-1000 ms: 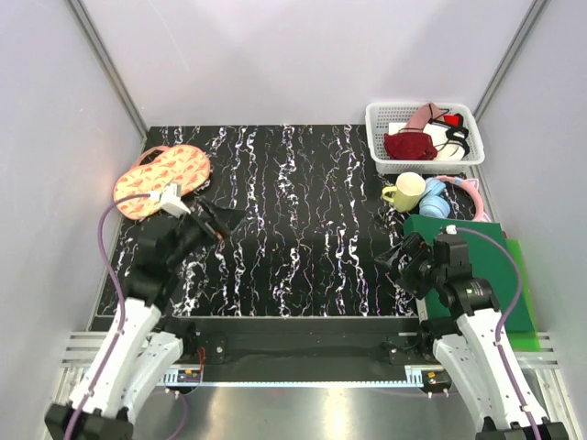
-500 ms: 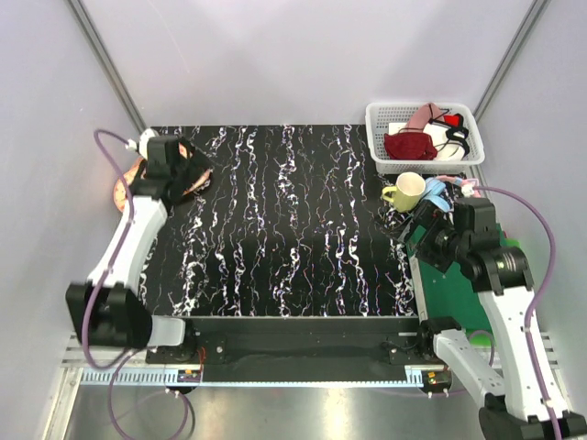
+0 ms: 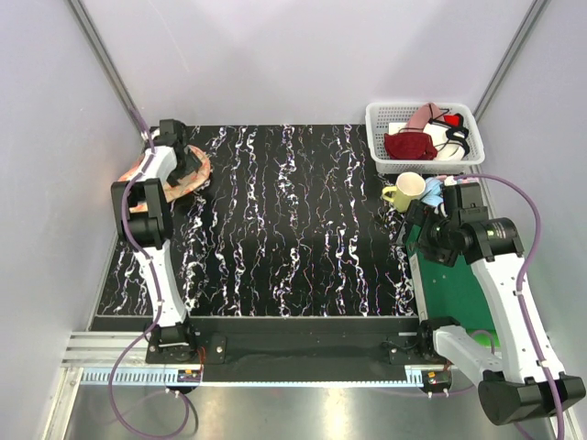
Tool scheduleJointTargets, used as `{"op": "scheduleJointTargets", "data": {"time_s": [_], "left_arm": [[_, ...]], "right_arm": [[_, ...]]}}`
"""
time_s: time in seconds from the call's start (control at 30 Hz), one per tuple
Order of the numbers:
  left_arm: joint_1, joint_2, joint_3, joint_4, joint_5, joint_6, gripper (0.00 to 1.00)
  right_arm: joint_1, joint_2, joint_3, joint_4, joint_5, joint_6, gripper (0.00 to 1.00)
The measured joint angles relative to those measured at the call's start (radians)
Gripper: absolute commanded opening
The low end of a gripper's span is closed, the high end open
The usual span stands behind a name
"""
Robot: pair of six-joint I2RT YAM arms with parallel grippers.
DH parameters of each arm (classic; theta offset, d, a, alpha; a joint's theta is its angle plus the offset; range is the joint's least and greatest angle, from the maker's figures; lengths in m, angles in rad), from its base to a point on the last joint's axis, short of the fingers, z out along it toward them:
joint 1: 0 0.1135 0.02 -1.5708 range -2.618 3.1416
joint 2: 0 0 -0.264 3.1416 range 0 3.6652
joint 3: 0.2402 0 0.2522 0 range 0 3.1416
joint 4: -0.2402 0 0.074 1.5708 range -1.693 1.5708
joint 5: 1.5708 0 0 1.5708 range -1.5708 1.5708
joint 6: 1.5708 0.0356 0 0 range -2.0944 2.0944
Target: Place the bra in the laundry bag and zip it closed
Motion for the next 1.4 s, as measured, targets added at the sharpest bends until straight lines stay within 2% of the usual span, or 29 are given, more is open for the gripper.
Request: {"op": "scheduleJointTargets", "data": {"time_s": [0.13, 0.23, 0.3, 0.37, 0.47, 0.57, 0.63, 0.67, 0.73, 0.77, 0.87, 0.93, 1.0, 1.07, 1.17, 1.3, 1.4], "left_arm": [[0.001, 0.034, -0.011, -0.025, 0.043, -0.056, 0.65], [-0.007, 0.028, -0.055, -0.019, 0.075, -0.089, 0.61], [-0.022, 0.003, -0.105, 0.002, 0.091, -0.098, 0.61], [-0.057, -0.046, -0.177, 0.013, 0.121, -0.108, 0.64], [-0.167, -0.138, -0.312, 0.016, 0.138, -0.107, 0.64], [-0.347, -0.268, -0.498, 0.037, 0.172, -0.103, 0.68], [-0.486, -0.381, -0.637, 0.043, 0.192, -0.090, 0.76], [-0.552, -0.447, -0.707, 0.045, 0.193, -0.078, 0.85], [-0.652, -0.592, -0.821, 0.024, 0.195, -0.053, 0.93], [-0.687, -0.678, -0.867, 0.006, 0.194, -0.039, 0.98], [-0.705, -0.909, -0.935, 0.005, 0.199, -0.007, 0.99], [-0.701, -0.994, -0.934, 0.045, 0.210, 0.001, 0.99], [-0.725, -0.985, -0.907, 0.072, 0.212, 0.003, 0.96], [-0.781, -0.903, -0.848, 0.077, 0.214, 0.009, 0.90], [-0.901, -0.705, -0.738, 0.084, 0.211, 0.014, 0.76], [-1.018, -0.546, -0.684, 0.064, 0.226, 0.004, 0.73], [-1.043, -0.495, -0.677, 0.035, 0.233, -0.011, 0.74]], "right_arm": [[0.000, 0.039, 0.006, -0.012, 0.007, -0.025, 1.00], [0.000, 0.041, 0.007, -0.012, 0.007, -0.032, 1.00], [0.000, 0.040, 0.006, -0.012, 0.006, -0.032, 1.00], [0.000, 0.039, 0.006, -0.011, 0.005, -0.032, 1.00], [0.000, 0.034, 0.006, -0.009, 0.002, -0.031, 1.00], [0.000, 0.024, -0.007, -0.001, -0.006, -0.027, 1.00], [0.000, 0.021, -0.019, 0.003, -0.018, -0.026, 1.00], [0.000, 0.021, -0.027, 0.010, -0.030, -0.023, 1.00], [0.000, 0.022, -0.040, 0.018, -0.050, -0.021, 1.00], [0.000, 0.021, -0.046, 0.022, -0.065, -0.021, 1.00], [0.000, 0.020, -0.068, 0.047, -0.124, -0.020, 1.00], [0.000, 0.018, -0.094, 0.074, -0.175, -0.019, 1.00], [0.000, 0.019, -0.121, 0.098, -0.224, -0.018, 1.00], [0.000, 0.022, -0.145, 0.118, -0.267, -0.014, 1.00], [0.000, 0.036, -0.167, 0.141, -0.316, -0.012, 1.00], [0.001, 0.054, -0.182, 0.165, -0.344, -0.011, 1.00], [0.001, 0.058, -0.213, 0.184, -0.366, -0.010, 1.00]]}}
